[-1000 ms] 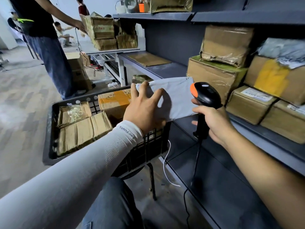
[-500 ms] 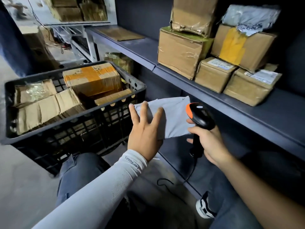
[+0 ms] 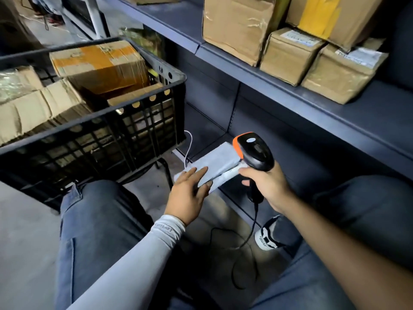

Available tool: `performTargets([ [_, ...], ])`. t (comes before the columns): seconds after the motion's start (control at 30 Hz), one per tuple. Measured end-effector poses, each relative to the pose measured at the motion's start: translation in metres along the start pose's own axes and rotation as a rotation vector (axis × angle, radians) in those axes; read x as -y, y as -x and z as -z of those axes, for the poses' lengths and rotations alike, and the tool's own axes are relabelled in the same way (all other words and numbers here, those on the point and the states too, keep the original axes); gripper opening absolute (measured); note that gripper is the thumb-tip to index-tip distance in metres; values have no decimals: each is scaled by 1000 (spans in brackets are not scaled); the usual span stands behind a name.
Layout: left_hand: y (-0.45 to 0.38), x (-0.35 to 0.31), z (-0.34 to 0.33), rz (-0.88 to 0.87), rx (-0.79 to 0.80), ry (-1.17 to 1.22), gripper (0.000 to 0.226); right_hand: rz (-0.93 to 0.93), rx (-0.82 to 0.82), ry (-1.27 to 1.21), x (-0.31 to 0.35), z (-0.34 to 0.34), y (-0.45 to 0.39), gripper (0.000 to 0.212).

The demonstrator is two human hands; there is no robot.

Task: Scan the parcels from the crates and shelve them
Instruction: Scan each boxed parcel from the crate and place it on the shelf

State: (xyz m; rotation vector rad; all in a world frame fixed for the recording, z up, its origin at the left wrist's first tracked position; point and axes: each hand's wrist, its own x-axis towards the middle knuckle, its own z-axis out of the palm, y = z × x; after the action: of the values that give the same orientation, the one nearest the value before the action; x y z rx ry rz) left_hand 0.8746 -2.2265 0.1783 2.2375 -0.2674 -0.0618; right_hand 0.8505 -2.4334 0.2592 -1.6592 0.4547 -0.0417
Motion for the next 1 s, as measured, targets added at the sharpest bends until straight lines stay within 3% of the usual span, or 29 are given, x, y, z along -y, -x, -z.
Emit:
performTargets([
  [0.17, 4, 0, 4, 196, 16, 344, 34, 6, 11, -76, -4, -5, -9, 19],
  [0.27, 1, -6, 8, 324, 1, 700, 24, -36, 2, -119, -5, -10, -14, 23],
  [0.4, -3, -7, 15, 476, 123, 1096, 31, -183, 165, -192, -4, -10, -18, 20],
  [0.53, -5, -8, 16, 478, 276, 1123, 30, -214, 229, -181, -4, -10, -17, 28],
  [0.7, -3, -8, 21, 554, 248, 906, 26, -196, 129, -153, -8, -10, -18, 33],
  [0.9, -7, -13, 30, 574, 271, 992, 25, -174, 106, -108, -9, -10, -17, 31],
  [1.0, -9, -12, 36, 667, 302, 1072, 35, -169, 96, -75, -10, -10, -17, 29],
])
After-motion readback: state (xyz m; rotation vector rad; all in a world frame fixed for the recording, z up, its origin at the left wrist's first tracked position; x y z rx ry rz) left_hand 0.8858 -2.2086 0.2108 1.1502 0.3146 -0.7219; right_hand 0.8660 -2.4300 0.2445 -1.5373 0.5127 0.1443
